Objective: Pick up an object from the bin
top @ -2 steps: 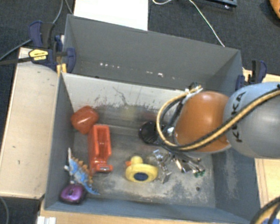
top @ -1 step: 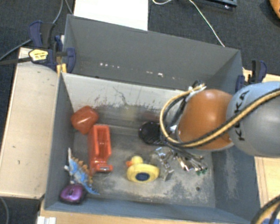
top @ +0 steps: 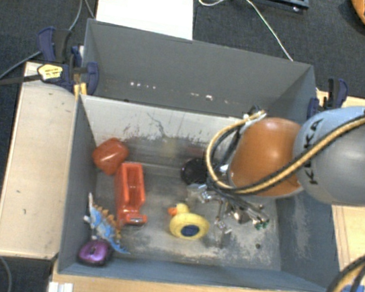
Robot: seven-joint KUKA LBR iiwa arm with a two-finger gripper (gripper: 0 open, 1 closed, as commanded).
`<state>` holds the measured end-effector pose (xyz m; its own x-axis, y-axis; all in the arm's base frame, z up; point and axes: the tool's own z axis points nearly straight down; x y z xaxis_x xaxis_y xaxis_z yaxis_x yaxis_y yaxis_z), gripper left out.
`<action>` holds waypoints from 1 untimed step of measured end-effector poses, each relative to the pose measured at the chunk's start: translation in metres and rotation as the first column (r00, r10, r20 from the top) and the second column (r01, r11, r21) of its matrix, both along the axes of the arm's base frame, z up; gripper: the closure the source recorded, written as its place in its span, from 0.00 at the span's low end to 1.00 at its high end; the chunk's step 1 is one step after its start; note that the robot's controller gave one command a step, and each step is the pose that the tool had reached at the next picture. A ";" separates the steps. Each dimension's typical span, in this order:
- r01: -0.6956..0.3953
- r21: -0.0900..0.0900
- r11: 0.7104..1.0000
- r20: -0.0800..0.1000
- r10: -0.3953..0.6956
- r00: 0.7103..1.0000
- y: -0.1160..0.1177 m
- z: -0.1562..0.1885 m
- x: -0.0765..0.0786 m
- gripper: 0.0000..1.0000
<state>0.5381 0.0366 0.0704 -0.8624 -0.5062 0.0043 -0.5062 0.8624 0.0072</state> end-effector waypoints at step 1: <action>-0.001 0.000 1.000 0.000 0.001 1.000 0.000 0.000 0.000 0.00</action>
Offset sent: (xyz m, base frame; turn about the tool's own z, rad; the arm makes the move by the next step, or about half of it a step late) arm -0.0074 0.0223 -0.0004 -0.2302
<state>0.5381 0.0367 0.0705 -0.8619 -0.5070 0.0041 -0.5070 0.8619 0.0073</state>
